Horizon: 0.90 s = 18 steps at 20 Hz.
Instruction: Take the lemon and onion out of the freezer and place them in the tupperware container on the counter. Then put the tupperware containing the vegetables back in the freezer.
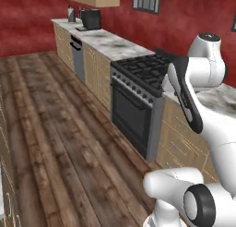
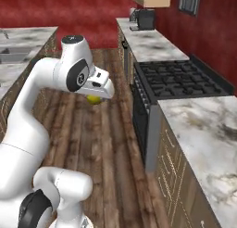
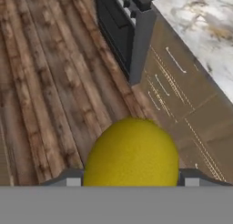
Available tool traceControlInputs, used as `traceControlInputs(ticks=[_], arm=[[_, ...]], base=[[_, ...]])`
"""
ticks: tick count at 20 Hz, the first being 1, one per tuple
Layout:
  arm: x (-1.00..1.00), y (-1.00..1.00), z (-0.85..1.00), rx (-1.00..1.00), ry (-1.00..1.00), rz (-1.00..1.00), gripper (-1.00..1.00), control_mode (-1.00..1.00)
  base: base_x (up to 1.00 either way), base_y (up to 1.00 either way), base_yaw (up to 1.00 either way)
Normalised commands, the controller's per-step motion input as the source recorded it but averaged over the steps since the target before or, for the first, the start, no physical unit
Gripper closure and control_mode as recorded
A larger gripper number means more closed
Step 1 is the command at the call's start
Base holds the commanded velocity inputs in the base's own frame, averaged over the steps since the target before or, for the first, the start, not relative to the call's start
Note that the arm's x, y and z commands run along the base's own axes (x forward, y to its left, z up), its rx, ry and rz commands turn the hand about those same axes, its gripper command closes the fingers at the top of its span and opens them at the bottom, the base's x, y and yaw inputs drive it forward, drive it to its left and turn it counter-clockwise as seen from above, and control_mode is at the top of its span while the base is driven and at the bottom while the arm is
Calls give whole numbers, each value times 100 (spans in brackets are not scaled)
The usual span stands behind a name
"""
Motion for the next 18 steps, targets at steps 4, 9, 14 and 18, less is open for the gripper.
traceControlInputs(ticks=[4, 9, 14, 18], arm=[[0, 0, 0, 0, 0, 0, 100, 100], [0, 0, 0, 0, 0, 0, 100, 100], [0, 0, 0, 0, 0, 0, 100, 100], [0, 0, 0, 0, 0, 0, 100, 100]], base=[[56, 8, 61], [77, 7, 57], [97, -2, 49], [99, -12, 49]])
